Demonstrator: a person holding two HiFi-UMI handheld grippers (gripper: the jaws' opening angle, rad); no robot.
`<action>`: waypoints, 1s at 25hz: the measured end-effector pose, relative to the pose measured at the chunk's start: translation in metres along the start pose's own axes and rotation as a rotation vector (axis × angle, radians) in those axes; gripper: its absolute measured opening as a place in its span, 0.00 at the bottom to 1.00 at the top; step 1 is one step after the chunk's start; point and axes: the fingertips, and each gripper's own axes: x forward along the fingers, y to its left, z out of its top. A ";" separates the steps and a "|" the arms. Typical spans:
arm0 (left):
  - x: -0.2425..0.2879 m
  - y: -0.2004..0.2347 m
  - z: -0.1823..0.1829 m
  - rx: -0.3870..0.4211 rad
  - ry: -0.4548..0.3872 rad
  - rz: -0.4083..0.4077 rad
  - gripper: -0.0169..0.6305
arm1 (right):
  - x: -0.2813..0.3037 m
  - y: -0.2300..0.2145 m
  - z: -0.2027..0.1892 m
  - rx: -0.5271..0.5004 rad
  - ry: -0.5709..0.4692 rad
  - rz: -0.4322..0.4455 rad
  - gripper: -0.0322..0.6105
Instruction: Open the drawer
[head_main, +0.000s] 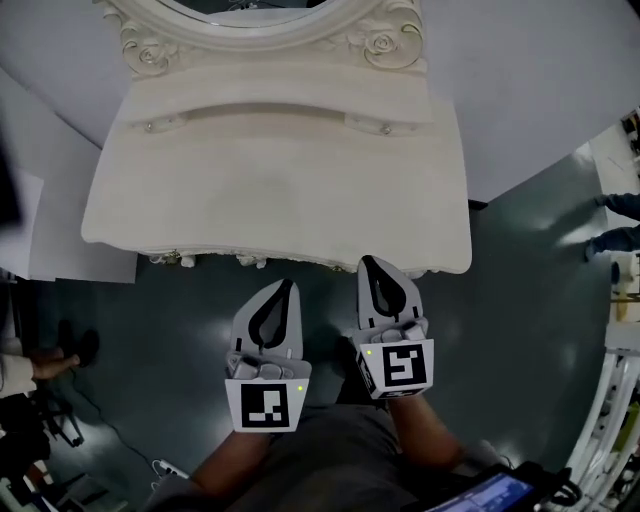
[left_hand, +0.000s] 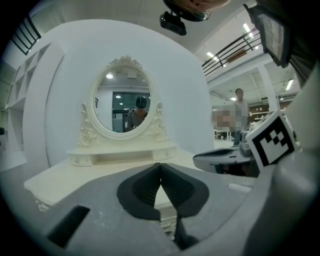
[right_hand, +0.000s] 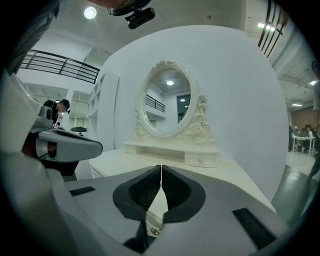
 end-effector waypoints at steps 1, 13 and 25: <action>0.002 0.005 -0.006 -0.012 0.007 -0.007 0.05 | 0.004 0.001 -0.006 0.005 0.006 -0.009 0.07; 0.004 0.013 -0.104 -0.031 0.145 -0.107 0.05 | 0.004 0.029 -0.122 0.066 0.182 -0.071 0.07; 0.002 -0.007 -0.142 -0.042 0.172 -0.159 0.05 | -0.004 0.020 -0.173 0.093 0.227 -0.119 0.07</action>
